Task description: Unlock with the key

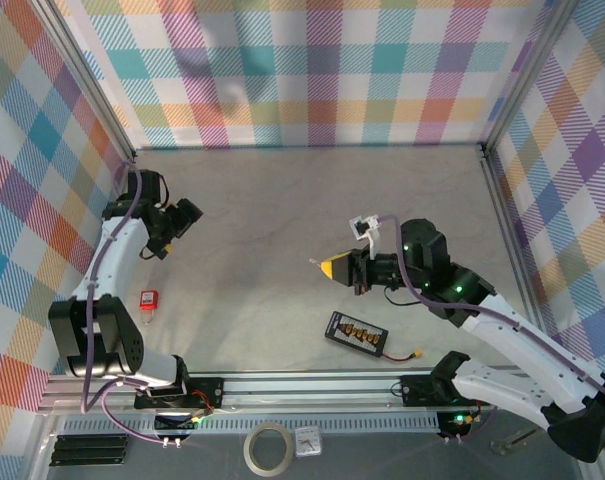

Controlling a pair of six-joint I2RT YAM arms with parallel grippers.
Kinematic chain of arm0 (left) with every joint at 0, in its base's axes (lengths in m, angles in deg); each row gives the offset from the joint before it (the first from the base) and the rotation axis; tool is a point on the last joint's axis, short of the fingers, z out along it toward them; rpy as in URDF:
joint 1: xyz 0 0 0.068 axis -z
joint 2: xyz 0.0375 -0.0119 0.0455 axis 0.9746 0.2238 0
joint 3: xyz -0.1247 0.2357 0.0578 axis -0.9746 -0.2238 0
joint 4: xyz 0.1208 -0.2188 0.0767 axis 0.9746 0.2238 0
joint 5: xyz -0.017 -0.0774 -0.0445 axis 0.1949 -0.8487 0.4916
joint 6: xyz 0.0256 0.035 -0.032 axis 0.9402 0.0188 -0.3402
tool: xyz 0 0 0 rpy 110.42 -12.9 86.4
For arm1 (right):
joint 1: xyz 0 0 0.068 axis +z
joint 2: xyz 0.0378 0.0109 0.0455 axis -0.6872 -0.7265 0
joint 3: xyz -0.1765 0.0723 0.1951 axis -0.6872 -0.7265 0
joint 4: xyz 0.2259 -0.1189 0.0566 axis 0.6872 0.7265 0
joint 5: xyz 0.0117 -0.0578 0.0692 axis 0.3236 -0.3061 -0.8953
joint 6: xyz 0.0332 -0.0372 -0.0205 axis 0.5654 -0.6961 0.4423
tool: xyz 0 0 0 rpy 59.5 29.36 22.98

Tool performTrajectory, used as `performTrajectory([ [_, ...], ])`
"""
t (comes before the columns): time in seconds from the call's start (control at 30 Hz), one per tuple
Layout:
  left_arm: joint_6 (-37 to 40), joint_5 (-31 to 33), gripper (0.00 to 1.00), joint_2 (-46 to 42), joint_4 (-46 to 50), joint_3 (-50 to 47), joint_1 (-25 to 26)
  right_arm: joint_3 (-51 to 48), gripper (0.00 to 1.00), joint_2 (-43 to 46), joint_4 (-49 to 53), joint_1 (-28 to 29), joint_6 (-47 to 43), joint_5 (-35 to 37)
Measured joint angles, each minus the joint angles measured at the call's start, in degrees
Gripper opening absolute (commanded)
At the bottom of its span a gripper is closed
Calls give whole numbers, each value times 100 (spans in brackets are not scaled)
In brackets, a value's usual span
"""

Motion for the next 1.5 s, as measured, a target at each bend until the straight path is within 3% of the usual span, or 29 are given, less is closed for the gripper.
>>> performTrajectory([
  [0.2, 262, 223, 93, 914, -17, 588, -313, 4, 0, -258, 125, 0, -197, 4],
  [0.7, 514, 1054, 89, 3534, 409, 2763, -345, 4, 0, -455, 260, 0, -278, 68],
  [1.23, 599, 1283, 82, 5243, 793, 4673, -610, 4, 0, -573, 332, 0, -234, 70],
  [1.5, 857, 1290, 74, 5580, 1056, 5176, -610, 2, 0, -778, 330, 0, -212, 109],
])
